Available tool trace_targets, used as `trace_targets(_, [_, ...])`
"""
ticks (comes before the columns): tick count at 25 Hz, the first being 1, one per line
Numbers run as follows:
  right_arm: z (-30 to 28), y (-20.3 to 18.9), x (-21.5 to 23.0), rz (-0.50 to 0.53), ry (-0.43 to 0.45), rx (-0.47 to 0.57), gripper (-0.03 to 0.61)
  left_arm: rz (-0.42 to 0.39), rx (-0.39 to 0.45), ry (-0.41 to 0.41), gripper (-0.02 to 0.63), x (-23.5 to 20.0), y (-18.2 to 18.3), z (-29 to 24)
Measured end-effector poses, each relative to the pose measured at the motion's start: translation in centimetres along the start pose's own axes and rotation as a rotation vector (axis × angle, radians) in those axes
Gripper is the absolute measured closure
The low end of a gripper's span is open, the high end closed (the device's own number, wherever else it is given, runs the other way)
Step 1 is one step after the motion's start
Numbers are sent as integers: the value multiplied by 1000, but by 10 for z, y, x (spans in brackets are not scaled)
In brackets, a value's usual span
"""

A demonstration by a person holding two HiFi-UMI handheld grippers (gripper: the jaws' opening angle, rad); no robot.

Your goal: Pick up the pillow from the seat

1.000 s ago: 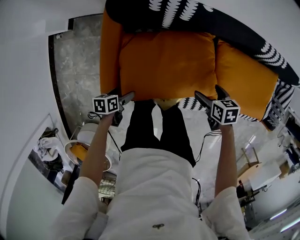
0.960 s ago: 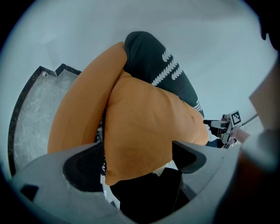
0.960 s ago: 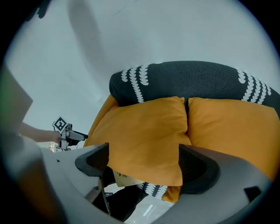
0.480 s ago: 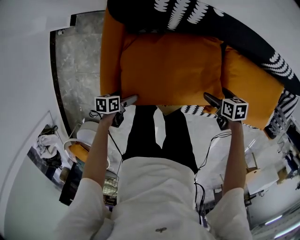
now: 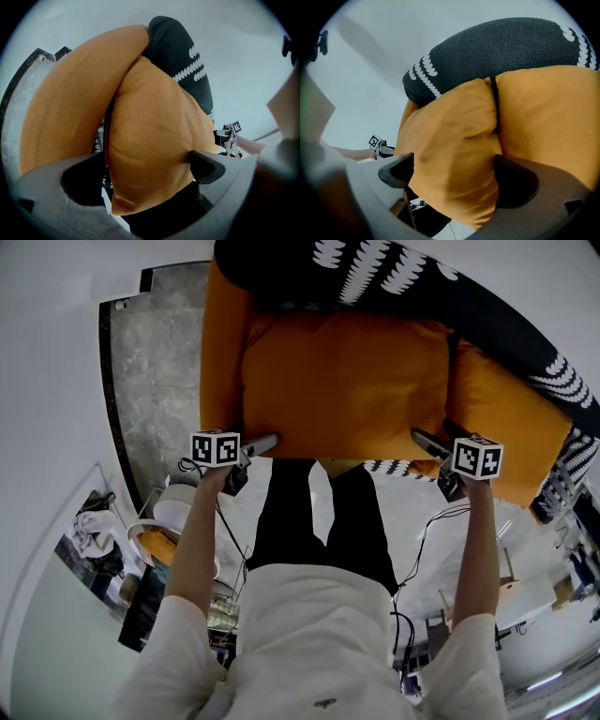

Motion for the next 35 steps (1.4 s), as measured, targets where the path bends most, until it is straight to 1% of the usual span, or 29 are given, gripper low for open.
trace_targets(2, [-6,0,2,4,-2,-22,104,5,-3,-29,60,2,4,-4])
trace_targets(4, [-12,0,5,14,-23,-38,104,15,-9,-40,58,3,7,-9])
trace_targets(7, [-15,1,12,28,-88,-31,102,20,-19,-26,58,1,5,-12])
trace_targets(9, [-17,1,15,36,-109,-29,91,19,-23,-20,58,0,5,-13])
trace_targets(13, [-29,-6,22,25,-84,-75,89,21,-54,-27,60,-2,3,-19])
trace_targets(17, [-36,-9,18,16,-50,-101,91,11,-78,-43,61,-1,3,-21])
trace_targets(19, [-40,-10,18,13,-58,-107,91,0,-78,-49,63,1,4,-23])
trace_targets(21, [-44,-11,20,22,-92,-116,91,-4,-75,-49,64,3,5,-26])
trace_targets(23, [-48,-13,20,34,-121,-133,92,-5,-74,-42,82,4,6,-27])
trace_targets(26, [-52,-16,18,31,-145,-163,97,-9,-74,-23,133,7,4,-27])
trace_targets(27, [-51,-17,17,31,-145,-171,110,-13,-73,-17,152,7,5,-26])
trace_targets(29, [-50,-18,13,32,-142,-180,197,-26,-67,-6,183,10,6,-25])
trace_targets(30, [-50,-18,11,36,-145,-183,225,-34,-64,-1,197,11,7,-25])
trace_targets(32, [-50,-19,8,53,-164,-185,270,-50,-56,3,232,16,9,-24])
trace_targets(35, [-48,-18,7,86,-210,-166,315,-82,-54,-11,278,25,11,-26])
Point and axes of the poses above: the fingertips, and each gripper's own axes: z backward along the fingers, x to its right, y out of its top, the point moved 1 cm from there along z, backward along the fingers, and after that the axes turned 7 degrees about -y, right-handed, at the moved point
